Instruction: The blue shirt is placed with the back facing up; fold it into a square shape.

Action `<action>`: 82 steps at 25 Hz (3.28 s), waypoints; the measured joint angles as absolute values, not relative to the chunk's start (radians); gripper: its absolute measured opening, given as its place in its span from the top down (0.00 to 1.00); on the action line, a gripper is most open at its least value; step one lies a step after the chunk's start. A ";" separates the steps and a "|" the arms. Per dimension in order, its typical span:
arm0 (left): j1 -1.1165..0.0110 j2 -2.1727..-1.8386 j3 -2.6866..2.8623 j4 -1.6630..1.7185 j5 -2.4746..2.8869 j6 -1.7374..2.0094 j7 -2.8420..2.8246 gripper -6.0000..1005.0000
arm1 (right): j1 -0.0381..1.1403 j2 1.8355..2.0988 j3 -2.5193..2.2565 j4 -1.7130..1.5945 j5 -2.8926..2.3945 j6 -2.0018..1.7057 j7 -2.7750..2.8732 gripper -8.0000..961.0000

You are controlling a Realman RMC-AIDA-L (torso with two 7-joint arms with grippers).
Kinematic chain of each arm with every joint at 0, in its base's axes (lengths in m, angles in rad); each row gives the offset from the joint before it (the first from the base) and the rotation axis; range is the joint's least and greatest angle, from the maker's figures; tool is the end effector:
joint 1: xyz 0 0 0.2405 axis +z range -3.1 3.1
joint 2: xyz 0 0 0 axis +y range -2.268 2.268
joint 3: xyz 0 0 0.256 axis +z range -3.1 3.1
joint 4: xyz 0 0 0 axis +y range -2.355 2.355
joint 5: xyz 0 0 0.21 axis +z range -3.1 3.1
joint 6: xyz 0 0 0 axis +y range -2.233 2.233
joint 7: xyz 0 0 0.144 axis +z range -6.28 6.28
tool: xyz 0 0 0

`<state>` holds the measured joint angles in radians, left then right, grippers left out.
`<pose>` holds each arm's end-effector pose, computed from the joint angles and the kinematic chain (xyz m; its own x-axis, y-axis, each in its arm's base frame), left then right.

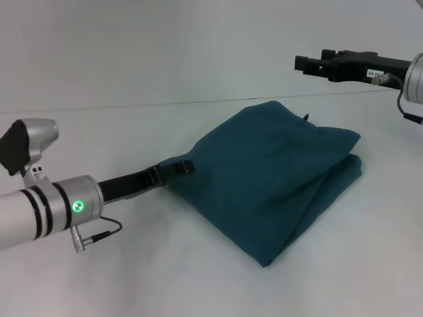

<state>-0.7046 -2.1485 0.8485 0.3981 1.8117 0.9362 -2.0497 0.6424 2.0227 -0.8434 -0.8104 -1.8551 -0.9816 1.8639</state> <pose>-0.2419 0.3910 -0.0753 0.1820 0.7820 0.5961 0.9640 -0.2614 0.0486 0.2299 0.4419 0.0654 0.6396 -0.3986 -0.6573 -0.7472 -0.5234 -0.4096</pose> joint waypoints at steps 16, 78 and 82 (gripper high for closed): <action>-0.744 -2.161 0.949 0.375 1.813 0.832 -2.091 0.07 | 0.644 2.026 -0.840 -0.816 -1.854 -0.967 1.847 0.20; -0.710 -2.111 1.009 0.455 1.827 0.936 -2.026 0.97 | 0.632 2.077 -0.801 -0.805 -1.844 -0.938 1.778 0.20; -0.677 -2.090 0.995 0.497 1.866 1.003 -2.028 0.97 | 0.632 2.084 -0.799 -0.788 -1.828 -0.936 1.768 0.20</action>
<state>-0.6774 -2.0899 0.9952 0.4974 1.8663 1.0035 -2.0284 0.6319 2.0842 -0.7993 -0.7884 -1.8284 -0.9359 1.7678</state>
